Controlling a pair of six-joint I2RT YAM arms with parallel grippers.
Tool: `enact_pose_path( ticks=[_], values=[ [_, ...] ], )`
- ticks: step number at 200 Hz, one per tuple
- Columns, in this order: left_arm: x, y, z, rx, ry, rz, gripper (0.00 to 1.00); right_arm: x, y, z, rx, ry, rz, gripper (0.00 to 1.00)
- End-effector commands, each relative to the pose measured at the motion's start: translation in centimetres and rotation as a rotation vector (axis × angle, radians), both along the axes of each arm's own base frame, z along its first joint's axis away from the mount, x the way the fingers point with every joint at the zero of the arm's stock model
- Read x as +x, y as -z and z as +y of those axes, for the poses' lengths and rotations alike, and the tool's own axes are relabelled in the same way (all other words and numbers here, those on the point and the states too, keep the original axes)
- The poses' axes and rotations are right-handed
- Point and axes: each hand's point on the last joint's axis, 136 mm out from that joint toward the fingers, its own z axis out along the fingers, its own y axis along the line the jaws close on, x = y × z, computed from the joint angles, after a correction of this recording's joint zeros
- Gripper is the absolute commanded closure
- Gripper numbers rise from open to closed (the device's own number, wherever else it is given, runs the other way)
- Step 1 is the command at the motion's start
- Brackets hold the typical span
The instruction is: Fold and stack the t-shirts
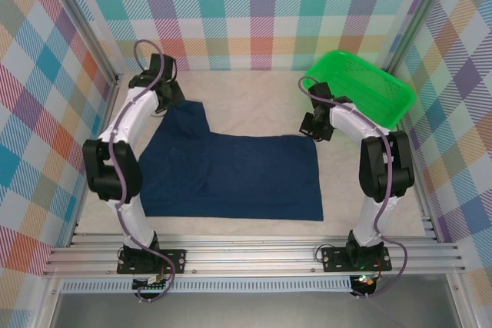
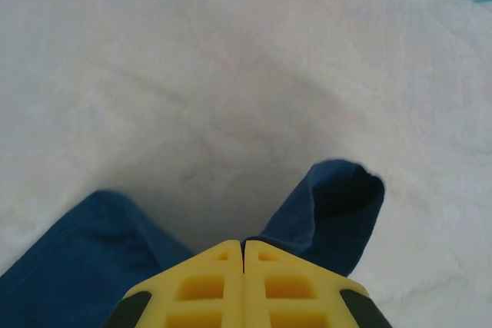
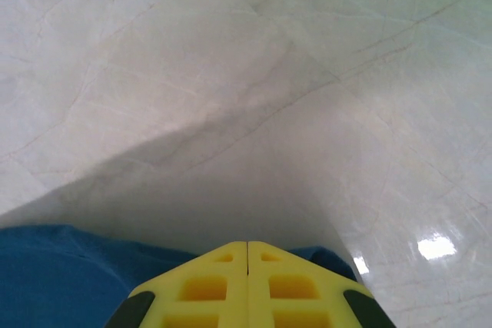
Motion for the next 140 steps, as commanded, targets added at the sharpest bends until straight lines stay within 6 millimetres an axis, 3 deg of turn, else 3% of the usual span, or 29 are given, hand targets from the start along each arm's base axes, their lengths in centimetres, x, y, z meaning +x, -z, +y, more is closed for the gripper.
enact_pose_path(
  ticks=[1, 39, 75, 104, 140],
  values=[
    [-4.8, -1.5, 1.1, 0.004, -0.066, 0.011, 1.00, -2.2, -0.5, -0.4, -0.005, -0.031, 0.043, 1.00],
    [-12.1, -2.6, 3.1, 0.002, -0.178, -0.006, 1.00, -4.9, -0.6, -0.7, 0.005, -0.020, 0.107, 1.00],
    [-18.9, -2.2, 5.2, 0.028, -0.281, -0.012, 1.00, -8.1, -0.5, -1.4, 0.004, -0.008, 0.162, 1.00],
    [-22.6, -1.2, 5.9, 0.028, -0.316, 0.005, 1.00, -10.4, 0.5, -1.6, 0.014, -0.011, 0.202, 1.00],
    [-25.6, -0.6, 7.0, 0.057, -0.373, 0.015, 1.00, -12.1, 1.5, -2.3, -0.003, -0.003, 0.234, 1.00]
  ],
)
